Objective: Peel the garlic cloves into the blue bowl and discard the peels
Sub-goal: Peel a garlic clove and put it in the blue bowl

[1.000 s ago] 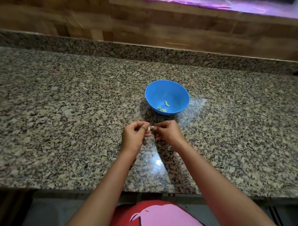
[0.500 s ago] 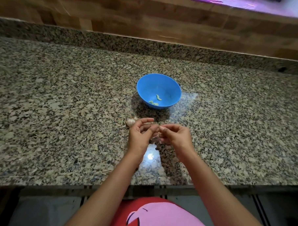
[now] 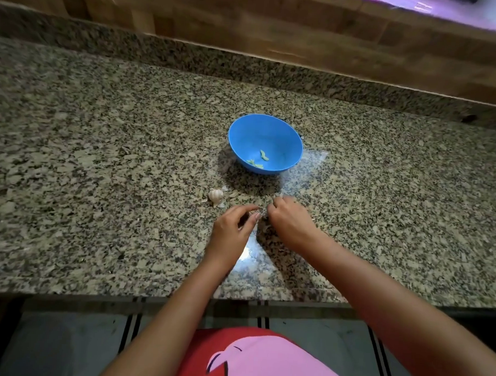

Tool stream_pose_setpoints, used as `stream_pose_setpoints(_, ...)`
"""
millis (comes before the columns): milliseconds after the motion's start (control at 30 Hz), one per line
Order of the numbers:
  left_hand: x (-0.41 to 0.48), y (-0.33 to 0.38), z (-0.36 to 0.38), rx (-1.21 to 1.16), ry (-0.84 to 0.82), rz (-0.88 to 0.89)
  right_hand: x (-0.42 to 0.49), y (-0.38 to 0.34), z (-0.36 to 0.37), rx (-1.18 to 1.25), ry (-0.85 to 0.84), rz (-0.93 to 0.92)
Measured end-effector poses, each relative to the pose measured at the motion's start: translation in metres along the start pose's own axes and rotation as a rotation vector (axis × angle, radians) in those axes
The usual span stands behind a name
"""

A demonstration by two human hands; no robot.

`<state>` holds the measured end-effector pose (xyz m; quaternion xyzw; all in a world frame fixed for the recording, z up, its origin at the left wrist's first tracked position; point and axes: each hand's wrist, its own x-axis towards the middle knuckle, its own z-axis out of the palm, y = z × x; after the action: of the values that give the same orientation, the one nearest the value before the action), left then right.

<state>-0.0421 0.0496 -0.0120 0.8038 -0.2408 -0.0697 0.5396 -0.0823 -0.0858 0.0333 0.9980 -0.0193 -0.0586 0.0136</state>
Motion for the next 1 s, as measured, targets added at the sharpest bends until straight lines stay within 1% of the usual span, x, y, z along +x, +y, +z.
stream_pose_setpoints(67,0.003,0.002,0.001,-0.004,0.019,-0.017,-0.002,0.0,0.003,-0.027,0.031,-0.034)
stream_pose_setpoints(133,0.005,0.005,0.003,0.008,0.014,-0.01,-0.003,0.003,0.007,0.032,0.07,-0.023)
stream_pose_setpoints(167,0.006,0.008,0.004,0.003,0.014,-0.006,-0.004,0.005,0.01,0.156,0.104,0.058)
stream_pose_setpoints(200,0.007,0.011,0.004,-0.019,0.013,-0.013,-0.005,0.007,0.011,0.324,0.14,0.19)
stream_pose_setpoints(267,0.01,0.016,0.003,-0.074,0.003,-0.052,-0.01,0.009,0.01,0.747,0.189,0.448)
stream_pose_setpoints(333,0.014,0.022,0.002,-0.173,-0.069,-0.154,-0.018,0.006,0.005,1.147,0.196,0.561)
stream_pose_setpoints(400,0.015,0.029,0.003,-0.36,-0.155,-0.275,-0.023,0.003,-0.002,1.417,0.212,0.574)
stream_pose_setpoints(467,0.017,0.034,0.004,-0.459,-0.172,-0.325,-0.025,0.002,-0.008,1.534,0.272,0.563)
stream_pose_setpoints(533,0.018,0.035,0.004,-0.527,-0.178,-0.34,-0.026,0.003,-0.011,1.599,0.323,0.56)
stream_pose_setpoints(600,0.021,0.035,0.002,-0.578,-0.181,-0.318,-0.027,0.003,-0.012,1.664,0.321,0.545)
stream_pose_setpoints(700,0.021,0.037,0.002,-0.596,-0.144,-0.291,-0.025,0.0,-0.017,1.82,0.248,0.549)
stream_pose_setpoints(767,0.018,0.037,0.004,-0.628,-0.109,-0.305,-0.023,-0.003,-0.018,1.942,0.149,0.585)
stream_pose_setpoints(833,0.018,0.034,0.004,-0.582,-0.083,-0.287,-0.023,-0.003,-0.018,2.04,0.091,0.635)
stream_pose_setpoints(867,0.019,0.029,0.004,-0.47,-0.077,-0.239,-0.022,-0.001,-0.017,2.037,0.094,0.659)
stream_pose_setpoints(900,0.02,0.024,0.002,-0.299,-0.082,-0.155,-0.021,0.001,-0.015,1.937,0.109,0.675)
stream_pose_setpoints(933,0.021,0.017,0.002,-0.103,-0.109,-0.063,-0.019,0.005,-0.012,1.703,0.119,0.673)
stream_pose_setpoints(967,0.02,0.01,0.002,0.074,-0.154,0.019,-0.018,0.01,-0.008,1.359,0.117,0.639)
stream_pose_setpoints(1000,0.017,0.004,0.003,0.213,-0.203,0.077,-0.016,0.014,-0.004,0.989,0.106,0.558)
